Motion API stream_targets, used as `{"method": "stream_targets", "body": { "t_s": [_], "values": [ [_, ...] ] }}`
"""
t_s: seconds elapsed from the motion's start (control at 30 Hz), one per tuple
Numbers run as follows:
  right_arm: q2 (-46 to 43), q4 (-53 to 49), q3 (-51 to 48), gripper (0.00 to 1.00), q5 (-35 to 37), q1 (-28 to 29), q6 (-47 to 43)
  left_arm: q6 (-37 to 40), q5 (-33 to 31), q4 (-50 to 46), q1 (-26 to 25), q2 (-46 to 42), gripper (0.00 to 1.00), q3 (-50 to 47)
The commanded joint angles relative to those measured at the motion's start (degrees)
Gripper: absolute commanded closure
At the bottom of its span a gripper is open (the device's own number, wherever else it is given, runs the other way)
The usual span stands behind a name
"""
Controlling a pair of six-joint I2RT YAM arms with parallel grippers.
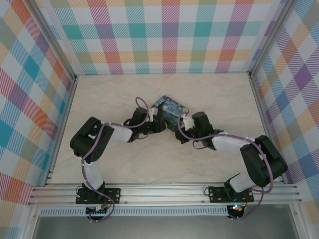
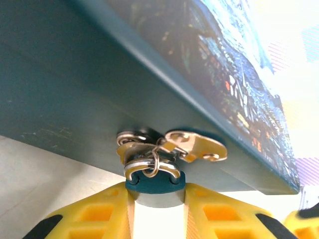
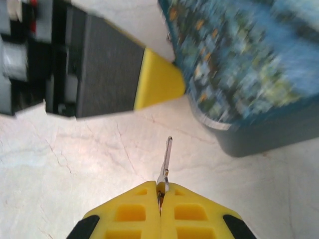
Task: Unlock a padlock with a key
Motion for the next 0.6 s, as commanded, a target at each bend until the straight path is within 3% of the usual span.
{"method": "stream_targets", "body": {
  "t_s": [0.0,0.57],
  "values": [
    [-0.18,4.96,-1.7,1.0,4.25,1.87,-4.32,-4.3,0.39,-1.07,-0.72,-3.07,0.74,0.64],
    [7.1,14.26,-2.36,1.0,8.06,3.81,-10.75,-7.89,0.16,-3.93,-2.48,-4.65,0.74,0.96]
  ]
}}
